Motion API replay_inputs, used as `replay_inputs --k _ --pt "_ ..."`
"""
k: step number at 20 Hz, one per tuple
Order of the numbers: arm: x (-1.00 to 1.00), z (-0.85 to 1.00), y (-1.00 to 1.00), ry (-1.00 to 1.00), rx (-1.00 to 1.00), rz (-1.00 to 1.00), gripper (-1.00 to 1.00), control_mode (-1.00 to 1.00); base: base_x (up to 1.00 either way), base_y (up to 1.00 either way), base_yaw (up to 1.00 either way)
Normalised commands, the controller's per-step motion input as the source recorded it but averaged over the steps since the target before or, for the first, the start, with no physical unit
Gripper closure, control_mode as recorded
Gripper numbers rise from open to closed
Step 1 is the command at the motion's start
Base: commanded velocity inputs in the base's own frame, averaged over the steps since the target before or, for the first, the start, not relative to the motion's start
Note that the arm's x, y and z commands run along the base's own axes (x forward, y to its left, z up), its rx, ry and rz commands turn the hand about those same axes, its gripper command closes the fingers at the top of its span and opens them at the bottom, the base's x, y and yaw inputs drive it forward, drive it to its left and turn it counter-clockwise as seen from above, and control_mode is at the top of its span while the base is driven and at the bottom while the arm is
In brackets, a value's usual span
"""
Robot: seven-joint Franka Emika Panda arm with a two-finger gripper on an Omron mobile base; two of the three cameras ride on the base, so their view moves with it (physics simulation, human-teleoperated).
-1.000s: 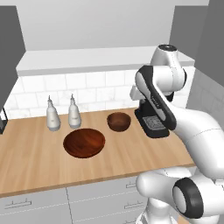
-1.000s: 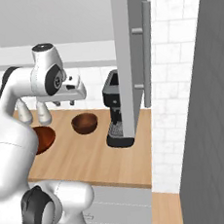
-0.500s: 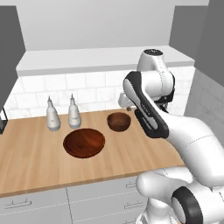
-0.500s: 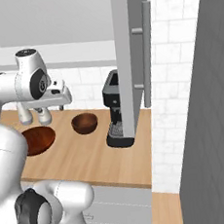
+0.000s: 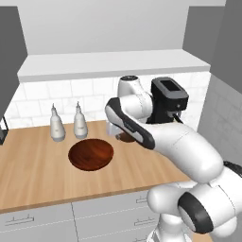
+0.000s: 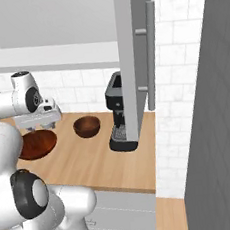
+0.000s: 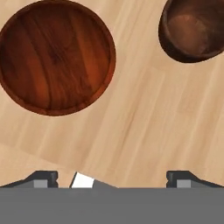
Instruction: Pick up the bowls on the counter and stack them on top of one another in the open cabinet. Place the smaller bowl on top of the larger bowl.
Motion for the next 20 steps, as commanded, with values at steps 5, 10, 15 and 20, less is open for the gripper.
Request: replay_inputs --k 5,10,15,20 --pt "0.82 -0.32 -0.44 0.04 -0.01 0.0 -1.0 -1.0 0.0 0.0 0.0" --pt "0.43 -0.02 -0.43 0.0 0.0 0.0 -1.0 -1.0 0.0 0.0 0.0" --pt "0.03 -0.13 0.0 0.03 -0.01 0.0 -1.0 -1.0 0.0 0.0 0.0" --pt "0.11 -0.4 0.0 -0.17 -0.06 0.0 -1.0 -1.0 0.0 0.0 0.0"
